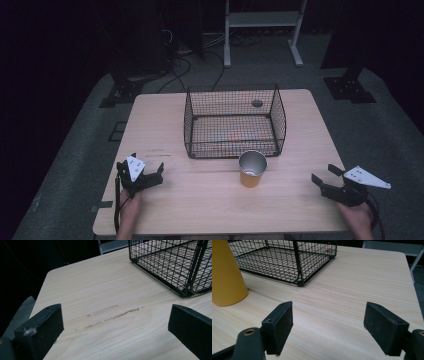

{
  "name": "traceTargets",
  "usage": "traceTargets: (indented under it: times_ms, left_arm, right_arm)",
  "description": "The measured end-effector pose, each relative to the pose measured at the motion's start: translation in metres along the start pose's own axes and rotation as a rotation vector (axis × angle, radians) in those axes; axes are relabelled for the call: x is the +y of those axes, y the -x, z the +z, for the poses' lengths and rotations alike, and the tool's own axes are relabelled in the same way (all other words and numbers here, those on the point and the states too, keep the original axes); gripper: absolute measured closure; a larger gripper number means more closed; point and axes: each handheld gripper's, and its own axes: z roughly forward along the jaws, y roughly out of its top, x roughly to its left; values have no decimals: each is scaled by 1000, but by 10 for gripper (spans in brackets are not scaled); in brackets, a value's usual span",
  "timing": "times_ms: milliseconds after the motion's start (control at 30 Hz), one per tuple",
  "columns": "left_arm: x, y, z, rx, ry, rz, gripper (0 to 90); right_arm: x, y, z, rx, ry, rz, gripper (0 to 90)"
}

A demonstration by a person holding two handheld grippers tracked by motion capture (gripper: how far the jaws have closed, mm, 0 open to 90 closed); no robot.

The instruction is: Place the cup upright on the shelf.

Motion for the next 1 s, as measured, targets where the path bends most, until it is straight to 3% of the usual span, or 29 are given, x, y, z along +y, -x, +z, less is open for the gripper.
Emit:
traceTargets:
  times_ms: [467, 733, 1000]
  left_arm:
    - [0, 1, -1, -1, 6, 10, 0]
    - [0, 0, 0, 0, 3, 1, 0]
    - [0, 1, -1, 0, 2, 2, 0]
  right_arm:
    - [18, -24, -2, 99, 17, -49, 167]
    - [19, -48, 8, 194, -19, -78, 145]
    - [25, -67, 15, 247, -20, -120, 137]
